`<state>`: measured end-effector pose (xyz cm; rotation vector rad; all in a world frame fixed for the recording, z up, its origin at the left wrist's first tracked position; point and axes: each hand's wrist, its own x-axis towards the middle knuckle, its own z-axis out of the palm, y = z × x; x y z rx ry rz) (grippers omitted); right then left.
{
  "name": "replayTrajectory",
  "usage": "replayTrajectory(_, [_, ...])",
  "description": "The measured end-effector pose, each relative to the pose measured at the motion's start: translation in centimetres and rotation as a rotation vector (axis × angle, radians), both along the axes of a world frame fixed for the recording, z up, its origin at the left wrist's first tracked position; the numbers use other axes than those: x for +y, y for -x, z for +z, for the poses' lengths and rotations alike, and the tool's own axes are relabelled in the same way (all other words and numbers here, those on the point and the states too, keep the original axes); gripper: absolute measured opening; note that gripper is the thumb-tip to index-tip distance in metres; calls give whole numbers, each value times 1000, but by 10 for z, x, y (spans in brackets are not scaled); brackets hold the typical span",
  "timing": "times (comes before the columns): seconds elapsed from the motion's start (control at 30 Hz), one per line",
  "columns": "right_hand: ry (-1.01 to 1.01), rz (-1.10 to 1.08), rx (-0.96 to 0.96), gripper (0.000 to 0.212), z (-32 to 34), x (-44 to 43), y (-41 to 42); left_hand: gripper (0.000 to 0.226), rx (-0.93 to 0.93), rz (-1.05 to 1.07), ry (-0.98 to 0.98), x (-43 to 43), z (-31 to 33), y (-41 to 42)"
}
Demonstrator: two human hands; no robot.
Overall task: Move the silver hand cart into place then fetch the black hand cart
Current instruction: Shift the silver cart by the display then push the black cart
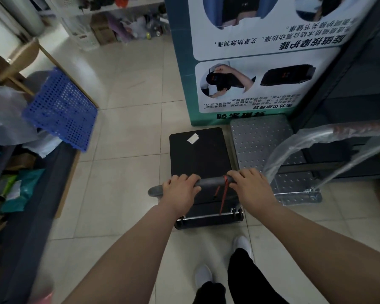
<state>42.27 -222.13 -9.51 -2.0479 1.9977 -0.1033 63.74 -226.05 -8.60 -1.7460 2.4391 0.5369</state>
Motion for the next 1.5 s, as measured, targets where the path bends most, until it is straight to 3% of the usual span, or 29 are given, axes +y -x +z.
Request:
replayTrajectory(0.57, [0, 20, 4, 32, 2, -70, 50, 27, -15, -26, -50, -77, 5, 45])
replayTrajectory(1.17, [-26, 19, -28, 42, 5, -78, 49, 22, -7, -16, -63, -85, 8, 46])
replayTrajectory(1.33, [-50, -12, -84, 55, 15, -73, 50, 32, 5, -13, -75, -85, 13, 46])
replayTrajectory(1.5, [-38, -56, -79, 51, 33, -61, 49, 43, 9, -39, -42, -83, 31, 49])
